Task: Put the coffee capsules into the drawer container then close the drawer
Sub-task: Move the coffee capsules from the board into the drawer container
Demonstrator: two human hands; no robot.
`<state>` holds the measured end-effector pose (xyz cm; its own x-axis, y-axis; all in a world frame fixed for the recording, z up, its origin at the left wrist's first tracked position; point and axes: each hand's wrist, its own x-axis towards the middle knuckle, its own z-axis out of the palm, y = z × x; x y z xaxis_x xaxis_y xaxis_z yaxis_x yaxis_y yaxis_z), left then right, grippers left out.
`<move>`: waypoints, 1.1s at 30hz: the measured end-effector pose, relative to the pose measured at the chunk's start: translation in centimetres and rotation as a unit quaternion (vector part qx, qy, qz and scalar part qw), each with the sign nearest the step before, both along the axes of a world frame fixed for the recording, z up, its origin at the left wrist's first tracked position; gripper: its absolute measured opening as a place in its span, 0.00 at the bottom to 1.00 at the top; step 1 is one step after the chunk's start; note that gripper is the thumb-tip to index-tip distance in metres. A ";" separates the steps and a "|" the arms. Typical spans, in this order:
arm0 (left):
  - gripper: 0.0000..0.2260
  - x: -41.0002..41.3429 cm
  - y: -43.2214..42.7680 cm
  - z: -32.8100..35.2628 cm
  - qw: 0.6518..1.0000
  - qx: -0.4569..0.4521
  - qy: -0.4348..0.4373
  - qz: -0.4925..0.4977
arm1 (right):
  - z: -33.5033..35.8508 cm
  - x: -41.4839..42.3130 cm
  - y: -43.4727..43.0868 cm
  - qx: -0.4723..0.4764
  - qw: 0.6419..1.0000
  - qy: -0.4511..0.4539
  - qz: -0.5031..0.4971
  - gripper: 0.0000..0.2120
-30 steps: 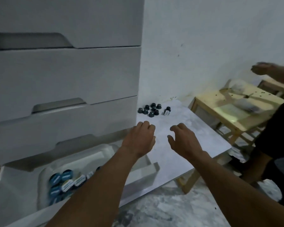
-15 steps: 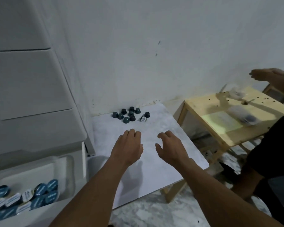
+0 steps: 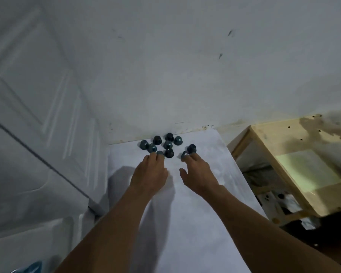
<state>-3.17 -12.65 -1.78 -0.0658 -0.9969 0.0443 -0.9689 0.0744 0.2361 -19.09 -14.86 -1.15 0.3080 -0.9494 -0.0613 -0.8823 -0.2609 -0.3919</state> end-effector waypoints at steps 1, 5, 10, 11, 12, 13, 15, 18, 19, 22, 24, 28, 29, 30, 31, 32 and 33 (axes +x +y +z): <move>0.11 0.2 -1.0 -0.2 1.000 0.000 0.007 0.006 | -0.4 0.5 -1.2 0.001 1.000 -0.001 0.004 0.17; 0.13 1.7 -4.5 -1.7 0.998 0.025 0.045 0.043 | -1.6 2.4 -5.4 0.023 0.999 -0.023 0.009 0.15; 0.16 2.3 -7.1 -4.0 0.991 0.069 0.093 0.070 | -4.1 3.8 -9.1 0.043 0.998 -0.024 0.042 0.19; 0.16 2.3 -7.6 -4.5 0.990 0.072 0.095 0.069 | -4.7 3.9 -9.7 0.055 0.997 -0.022 0.043 0.19; 0.15 2.3 -8.0 -5.0 0.990 0.074 0.096 0.070 | -5.2 4.0 -10.3 0.067 0.997 -0.015 0.044 0.19; 0.14 2.2 -8.3 -5.5 0.990 0.077 0.099 0.072 | -5.7 4.1 -10.8 0.075 0.996 -0.007 0.045 0.19; 0.13 2.0 -9.0 -6.1 0.988 0.086 0.104 0.075 | -6.5 4.3 -11.5 0.083 0.995 -0.001 0.046 0.18; 0.15 1.7 -9.8 -6.8 0.987 0.099 0.103 0.072 | -7.3 4.4 -12.2 0.095 0.994 -0.004 0.051 0.17; 0.15 1.7 -10.1 -7.0 0.987 0.101 0.101 0.072 | -7.5 4.4 -12.3 0.098 0.994 -0.007 0.049 0.17; 0.12 1.7 -10.3 -7.4 0.988 0.095 0.101 0.072 | -7.7 4.5 -12.6 0.096 0.994 -0.016 0.043 0.16; 0.10 1.7 -10.2 -7.5 0.988 0.084 0.107 0.070 | -7.6 4.7 -12.5 0.094 0.995 -0.016 0.042 0.15; 0.08 2.1 -9.4 -6.6 0.988 0.070 0.116 0.070 | -6.5 4.6 -11.8 0.085 0.995 -0.015 0.040 0.16; 0.09 2.2 -9.1 -6.3 0.988 0.068 0.117 0.069 | -6.2 4.6 -11.6 0.081 0.996 -0.016 0.041 0.17; 0.11 2.3 -8.6 -5.8 0.989 0.062 0.121 0.066 | -5.7 4.5 -11.2 0.075 0.996 -0.019 0.043 0.19; 0.14 2.4 -8.2 -5.3 0.989 0.056 0.123 0.060 | -5.1 4.4 -10.7 0.068 0.997 -0.021 0.044 0.20; 0.15 2.5 -7.8 -4.7 0.990 0.050 0.122 0.055 | -4.6 4.3 -10.3 0.058 0.997 -0.021 0.047 0.21; 0.16 2.5 -7.2 -4.2 0.990 0.047 0.119 0.057 | -4.0 4.1 -9.7 0.047 0.997 -0.021 0.052 0.20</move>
<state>-0.65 -19.89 -5.95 0.0484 -0.9977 -0.0478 -0.8858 -0.0650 0.4596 -14.96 -24.60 -5.18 0.4081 -0.9029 -0.1346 -0.8351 -0.3097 -0.4547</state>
